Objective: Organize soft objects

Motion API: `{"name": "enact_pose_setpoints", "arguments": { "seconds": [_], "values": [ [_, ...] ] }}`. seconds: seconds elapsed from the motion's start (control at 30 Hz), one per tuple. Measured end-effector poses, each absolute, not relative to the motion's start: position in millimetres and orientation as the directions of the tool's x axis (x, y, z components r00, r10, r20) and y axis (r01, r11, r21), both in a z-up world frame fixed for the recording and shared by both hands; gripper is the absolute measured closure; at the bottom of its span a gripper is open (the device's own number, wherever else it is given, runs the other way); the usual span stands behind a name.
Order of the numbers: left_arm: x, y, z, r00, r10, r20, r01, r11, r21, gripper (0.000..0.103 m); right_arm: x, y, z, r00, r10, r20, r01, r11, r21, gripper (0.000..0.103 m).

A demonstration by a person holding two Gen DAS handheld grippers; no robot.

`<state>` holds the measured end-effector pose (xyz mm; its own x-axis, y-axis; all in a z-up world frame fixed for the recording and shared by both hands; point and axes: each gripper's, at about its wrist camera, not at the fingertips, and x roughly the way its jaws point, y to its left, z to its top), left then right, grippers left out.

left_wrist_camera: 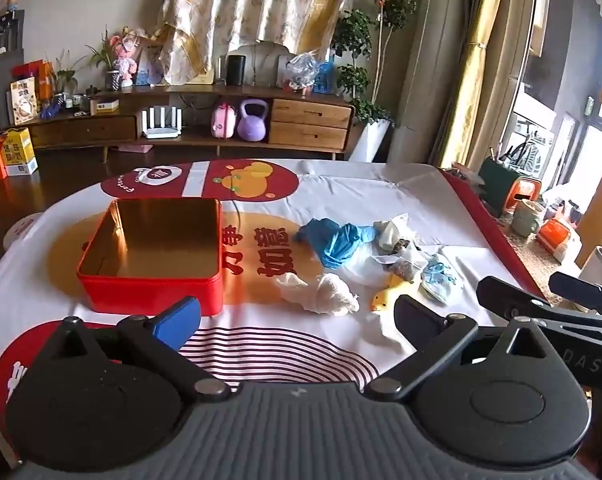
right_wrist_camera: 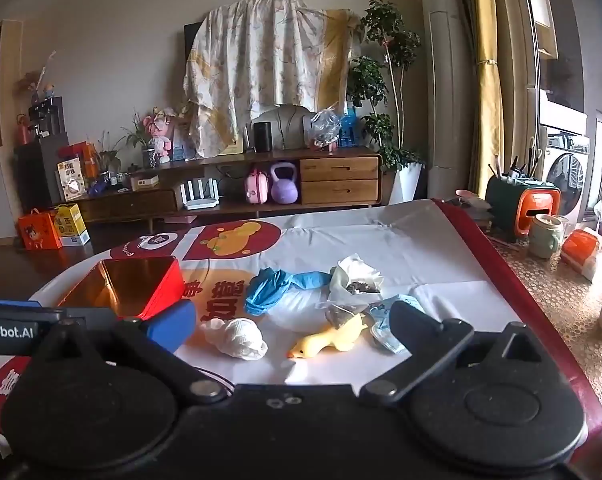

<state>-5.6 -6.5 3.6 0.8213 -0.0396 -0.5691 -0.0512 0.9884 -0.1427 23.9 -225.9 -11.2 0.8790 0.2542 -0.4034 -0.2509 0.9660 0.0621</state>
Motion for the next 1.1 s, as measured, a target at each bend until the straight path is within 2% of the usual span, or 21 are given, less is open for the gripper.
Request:
{"name": "enact_pose_setpoints", "arguments": {
  "seconds": [0.47, 1.1],
  "values": [
    [-12.0, -8.0, 9.2, 0.845, -0.027, -0.535, -0.051, 0.990, -0.132, 0.000, 20.1, -224.9, -4.5, 0.894, 0.259, -0.367, -0.255, 0.965, 0.062, 0.000],
    [-15.7, -5.4, 13.9, 0.853, -0.026, -0.521, -0.054, 0.989, -0.136, 0.000, 19.8, -224.7, -3.3, 0.895, 0.260, -0.362, -0.256, 0.965, 0.062, 0.000]
  ]
}}
